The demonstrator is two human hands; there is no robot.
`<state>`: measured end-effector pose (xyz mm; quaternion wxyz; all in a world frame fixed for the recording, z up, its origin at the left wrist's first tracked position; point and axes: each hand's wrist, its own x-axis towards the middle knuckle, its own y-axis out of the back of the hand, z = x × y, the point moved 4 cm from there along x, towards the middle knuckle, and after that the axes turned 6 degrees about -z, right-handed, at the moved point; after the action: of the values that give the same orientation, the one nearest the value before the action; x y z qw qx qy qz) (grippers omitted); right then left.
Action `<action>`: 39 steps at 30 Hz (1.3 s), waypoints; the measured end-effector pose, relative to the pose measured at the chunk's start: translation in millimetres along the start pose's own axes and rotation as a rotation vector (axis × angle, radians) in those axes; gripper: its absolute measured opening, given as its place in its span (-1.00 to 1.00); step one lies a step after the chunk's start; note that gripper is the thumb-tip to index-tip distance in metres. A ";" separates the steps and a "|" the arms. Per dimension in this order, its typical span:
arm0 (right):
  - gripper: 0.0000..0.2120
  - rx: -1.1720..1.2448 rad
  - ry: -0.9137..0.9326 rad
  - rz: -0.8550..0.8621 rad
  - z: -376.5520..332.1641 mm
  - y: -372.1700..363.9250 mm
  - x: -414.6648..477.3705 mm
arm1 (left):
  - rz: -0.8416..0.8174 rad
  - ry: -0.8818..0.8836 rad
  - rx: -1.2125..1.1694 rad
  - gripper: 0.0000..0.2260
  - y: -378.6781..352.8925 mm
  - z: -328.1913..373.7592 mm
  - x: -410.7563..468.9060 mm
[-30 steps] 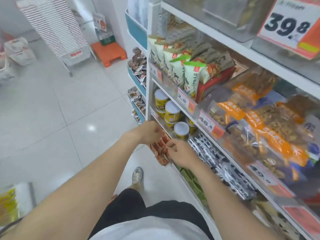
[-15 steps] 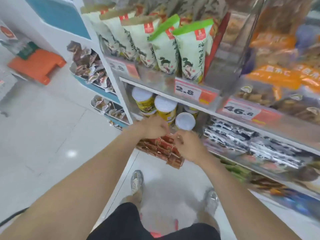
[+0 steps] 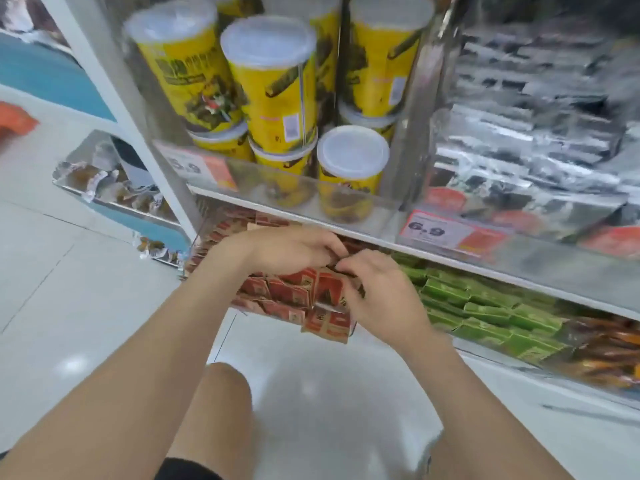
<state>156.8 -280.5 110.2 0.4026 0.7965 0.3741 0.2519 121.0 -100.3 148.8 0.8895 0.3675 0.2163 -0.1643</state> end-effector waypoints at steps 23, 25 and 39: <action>-0.83 -0.559 0.032 0.431 22.8 -61.5 -35.4 | 0.777 -0.225 0.256 -0.71 -110.4 -40.4 -12.1; -0.81 -0.616 -0.003 0.372 12.1 -55.5 -27.2 | 0.710 -0.208 0.338 -0.70 -117.4 -32.3 -12.5; -0.75 -0.573 -0.069 0.256 8.4 -45.7 -24.7 | 0.799 -0.150 0.345 -0.62 -122.3 -27.9 5.9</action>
<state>130.1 -286.0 65.2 0.5883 0.6992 0.1708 0.3685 63.5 -163.5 56.8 0.8220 0.5524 -0.0388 0.1327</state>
